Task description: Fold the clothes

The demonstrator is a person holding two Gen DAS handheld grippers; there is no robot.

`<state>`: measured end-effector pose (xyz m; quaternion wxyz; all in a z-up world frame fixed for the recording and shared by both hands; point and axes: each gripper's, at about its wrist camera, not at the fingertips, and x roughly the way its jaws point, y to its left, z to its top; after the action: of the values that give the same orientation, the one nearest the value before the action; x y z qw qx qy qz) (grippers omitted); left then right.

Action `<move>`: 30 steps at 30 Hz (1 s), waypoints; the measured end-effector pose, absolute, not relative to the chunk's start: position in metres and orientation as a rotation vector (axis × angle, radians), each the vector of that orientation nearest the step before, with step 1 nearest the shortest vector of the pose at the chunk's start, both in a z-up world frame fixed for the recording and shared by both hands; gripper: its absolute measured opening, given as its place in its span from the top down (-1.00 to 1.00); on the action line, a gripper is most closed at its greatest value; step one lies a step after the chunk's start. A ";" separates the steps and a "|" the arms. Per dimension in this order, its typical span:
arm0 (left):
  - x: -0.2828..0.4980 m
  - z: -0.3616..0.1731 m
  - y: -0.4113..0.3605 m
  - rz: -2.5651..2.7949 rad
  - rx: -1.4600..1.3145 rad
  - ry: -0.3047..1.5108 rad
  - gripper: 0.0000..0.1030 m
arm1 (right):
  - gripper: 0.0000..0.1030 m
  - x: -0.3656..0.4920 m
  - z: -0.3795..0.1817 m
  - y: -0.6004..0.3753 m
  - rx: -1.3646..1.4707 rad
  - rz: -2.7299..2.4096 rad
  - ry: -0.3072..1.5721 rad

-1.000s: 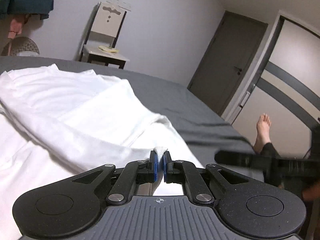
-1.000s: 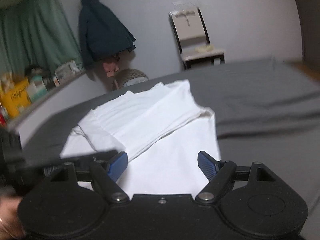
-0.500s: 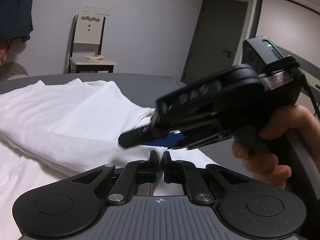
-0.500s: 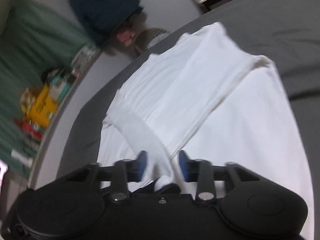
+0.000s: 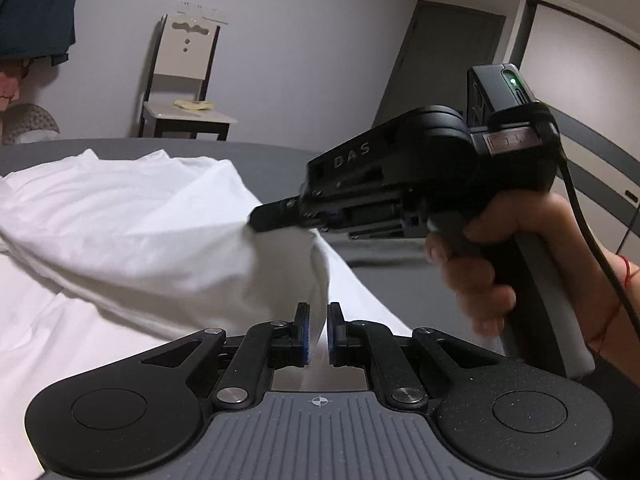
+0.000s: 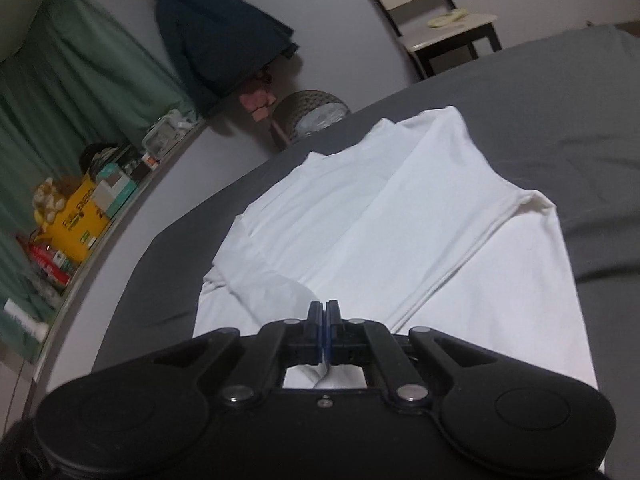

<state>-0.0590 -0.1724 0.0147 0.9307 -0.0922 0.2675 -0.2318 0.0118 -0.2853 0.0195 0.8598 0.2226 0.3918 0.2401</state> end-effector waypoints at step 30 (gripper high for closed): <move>0.030 -0.053 0.075 0.112 -0.952 0.482 -0.99 | 0.38 0.033 -0.048 -0.345 0.449 0.361 0.832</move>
<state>0.0304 0.0754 -0.0530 0.8595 -0.4536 0.2295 0.0531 0.0329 -0.3445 -0.0480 0.8748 0.2151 0.3983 0.1729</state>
